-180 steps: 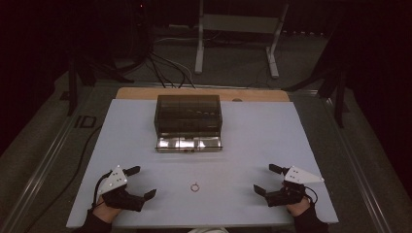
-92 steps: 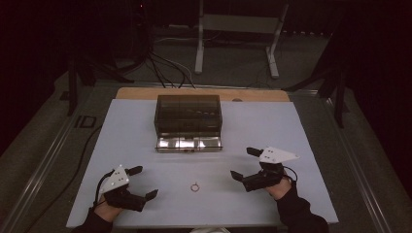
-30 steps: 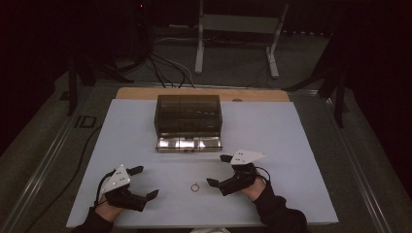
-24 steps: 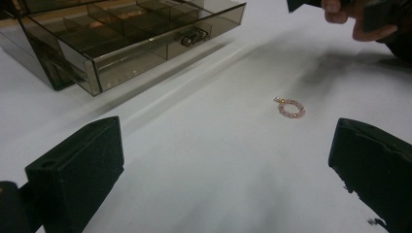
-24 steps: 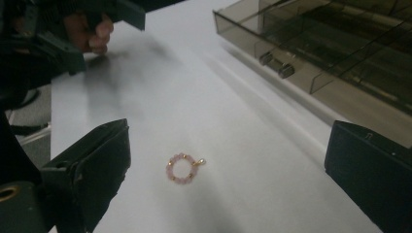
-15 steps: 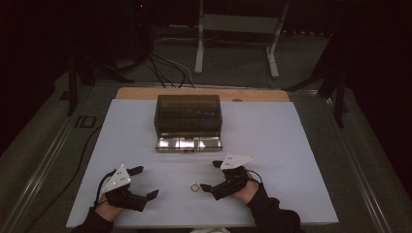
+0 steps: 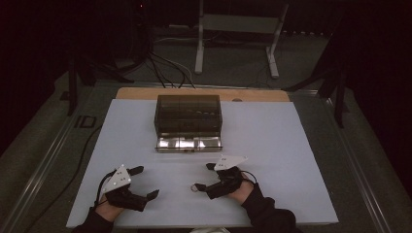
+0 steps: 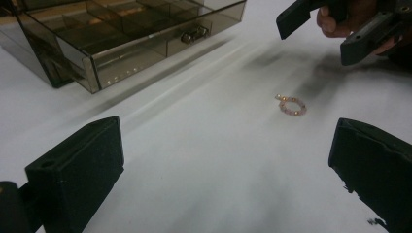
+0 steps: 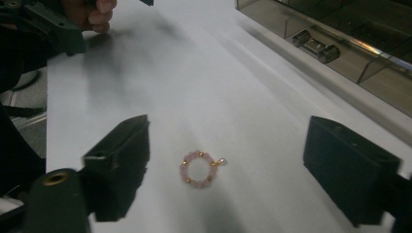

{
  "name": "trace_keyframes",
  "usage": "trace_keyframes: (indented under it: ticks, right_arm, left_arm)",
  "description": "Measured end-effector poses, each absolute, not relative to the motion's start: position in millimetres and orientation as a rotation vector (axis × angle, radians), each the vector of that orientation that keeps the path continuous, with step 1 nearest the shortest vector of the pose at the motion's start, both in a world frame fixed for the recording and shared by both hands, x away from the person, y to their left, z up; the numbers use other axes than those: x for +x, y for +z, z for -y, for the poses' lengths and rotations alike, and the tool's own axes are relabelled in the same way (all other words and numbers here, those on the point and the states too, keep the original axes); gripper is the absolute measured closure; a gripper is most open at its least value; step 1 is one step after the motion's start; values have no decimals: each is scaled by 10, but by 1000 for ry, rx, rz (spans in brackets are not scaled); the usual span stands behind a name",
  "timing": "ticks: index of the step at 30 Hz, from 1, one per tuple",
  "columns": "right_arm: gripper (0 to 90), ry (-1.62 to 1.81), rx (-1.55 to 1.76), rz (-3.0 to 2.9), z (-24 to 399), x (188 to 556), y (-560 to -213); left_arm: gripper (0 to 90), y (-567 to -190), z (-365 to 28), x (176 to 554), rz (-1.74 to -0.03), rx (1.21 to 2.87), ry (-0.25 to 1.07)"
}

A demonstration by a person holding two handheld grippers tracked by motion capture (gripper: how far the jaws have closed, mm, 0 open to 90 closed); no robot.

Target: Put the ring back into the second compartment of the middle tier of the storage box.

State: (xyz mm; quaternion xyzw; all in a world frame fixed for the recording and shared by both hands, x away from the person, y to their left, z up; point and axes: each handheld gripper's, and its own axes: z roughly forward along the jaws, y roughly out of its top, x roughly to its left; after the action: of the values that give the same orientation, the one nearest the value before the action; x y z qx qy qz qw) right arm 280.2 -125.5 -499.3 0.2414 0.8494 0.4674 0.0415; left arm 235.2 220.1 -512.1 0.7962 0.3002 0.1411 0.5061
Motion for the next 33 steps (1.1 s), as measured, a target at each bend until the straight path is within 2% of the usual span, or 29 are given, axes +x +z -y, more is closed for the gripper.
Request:
trace_keyframes:
  ticks: [12, 14, 16, 21, 33]
  right_arm:
    - [524, 1355, 775, -2619, 1156, 2777, -5073]
    - [547, 1352, 768, -2621, 1150, 2776, -5079]
    - [627, 1321, 762, -2635, 1113, 2754, -5115]
    - [724, 1262, 734, -2670, 1056, 2737, -5181]
    - [802, 1170, 698, -2677, 978, 2707, -5253]
  left_arm:
    - [8, -5121, -2199, 2351, -723, 1918, 347]
    - [8, -5123, -2198, 2354, -724, 1918, 345]
    - [8, -5119, -2195, 2352, -721, 1913, 342]
    - [8, -5121, -2195, 2355, -723, 1913, 338]
    - [8, -5124, -2196, 2357, -721, 1915, 338]
